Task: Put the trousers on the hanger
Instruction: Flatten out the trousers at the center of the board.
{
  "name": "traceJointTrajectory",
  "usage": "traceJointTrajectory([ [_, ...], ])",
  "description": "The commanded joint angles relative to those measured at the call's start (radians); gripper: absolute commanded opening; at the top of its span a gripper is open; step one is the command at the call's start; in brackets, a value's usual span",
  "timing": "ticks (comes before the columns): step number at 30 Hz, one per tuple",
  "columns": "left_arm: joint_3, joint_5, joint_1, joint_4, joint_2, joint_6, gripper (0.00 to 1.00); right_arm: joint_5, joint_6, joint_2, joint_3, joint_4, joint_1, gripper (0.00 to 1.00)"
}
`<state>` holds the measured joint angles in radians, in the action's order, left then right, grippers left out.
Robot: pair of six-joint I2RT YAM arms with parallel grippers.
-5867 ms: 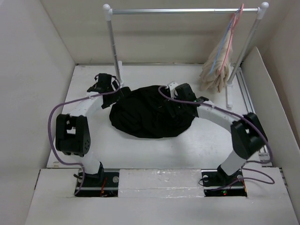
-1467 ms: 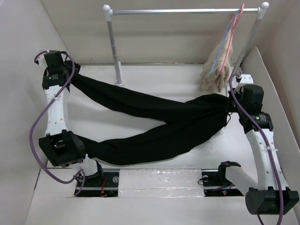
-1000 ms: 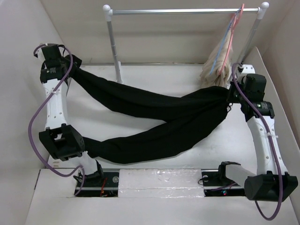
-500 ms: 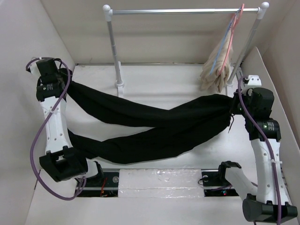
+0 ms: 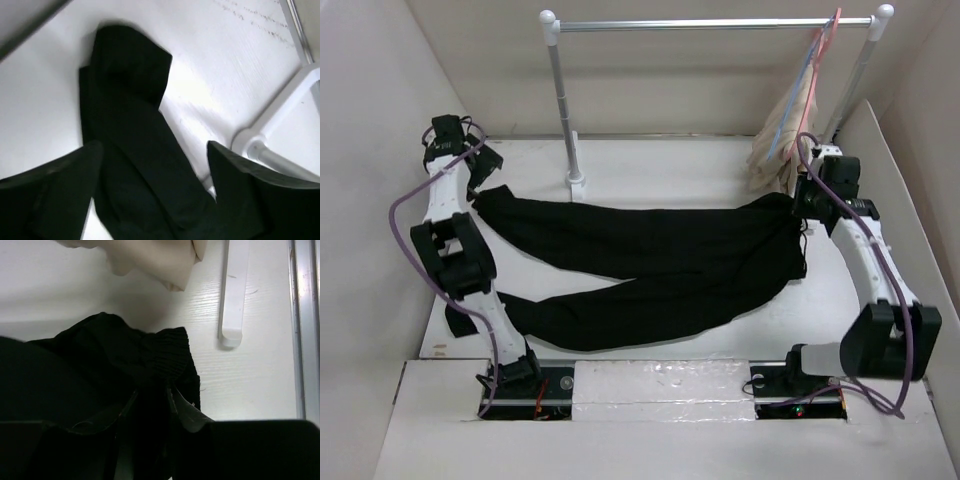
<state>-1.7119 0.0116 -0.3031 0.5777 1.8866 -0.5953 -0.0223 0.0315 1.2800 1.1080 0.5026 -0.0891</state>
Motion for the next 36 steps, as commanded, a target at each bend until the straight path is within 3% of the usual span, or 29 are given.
traceJointTrajectory([
  [1,-0.175,-0.073,0.036,0.100,0.081,0.089,0.86,0.032,0.010,0.085,0.098,-0.061,-0.015,0.33],
  [3,-0.129,-0.046,0.036,0.077,0.028,0.103,0.86,0.030,0.021,0.053,0.076,-0.097,0.005,0.48],
  [5,-0.047,0.041,0.036,0.025,-0.041,0.088,0.81,-0.019,0.033,-0.017,0.037,-0.136,0.026,0.60],
  [6,0.147,0.071,0.012,-0.023,-0.157,0.048,0.74,-0.063,0.044,-0.057,-0.005,-0.121,0.052,0.61],
  [7,0.149,0.071,0.012,-0.024,-0.158,0.048,0.69,-0.064,0.044,-0.057,-0.005,-0.121,0.052,0.61],
  [9,0.377,0.056,-0.022,-0.131,-0.271,0.008,0.58,-0.093,0.047,-0.128,-0.046,-0.107,0.132,0.42],
  [11,0.481,0.048,-0.076,-0.200,-0.308,-0.007,0.49,-0.087,0.054,-0.213,-0.135,-0.105,0.239,0.09],
  [12,0.538,0.038,-0.091,-0.208,-0.310,-0.015,0.44,-0.084,0.070,-0.235,-0.164,-0.105,0.271,0.05],
  [13,0.551,0.021,-0.122,-0.205,-0.302,-0.032,0.30,-0.082,0.080,-0.258,-0.215,-0.105,0.302,0.03],
  [15,0.578,-0.075,-0.161,-0.220,-0.258,-0.064,0.19,-0.052,0.091,-0.324,-0.256,-0.086,0.410,0.06],
  [20,0.545,-0.114,-0.162,-0.239,-0.158,-0.057,0.26,-0.007,0.045,-0.358,-0.254,-0.015,0.474,0.12],
  [21,0.534,-0.127,-0.162,-0.239,-0.138,-0.052,0.33,-0.007,0.042,-0.367,-0.254,-0.006,0.488,0.12],
  [24,0.503,-0.186,-0.162,-0.263,-0.075,-0.047,0.42,-0.016,0.042,-0.380,-0.267,-0.010,0.499,0.12],
  [34,0.387,-0.133,-0.162,-0.259,0.032,-0.054,0.41,0.015,0.084,-0.389,-0.263,-0.009,0.572,0.12],
  [35,0.376,-0.125,-0.162,-0.251,0.052,-0.058,0.39,0.016,0.087,-0.390,-0.258,-0.004,0.572,0.12],
  [36,0.351,-0.118,-0.162,-0.246,0.065,-0.067,0.29,0.016,0.087,-0.393,-0.252,0.002,0.583,0.12],
])
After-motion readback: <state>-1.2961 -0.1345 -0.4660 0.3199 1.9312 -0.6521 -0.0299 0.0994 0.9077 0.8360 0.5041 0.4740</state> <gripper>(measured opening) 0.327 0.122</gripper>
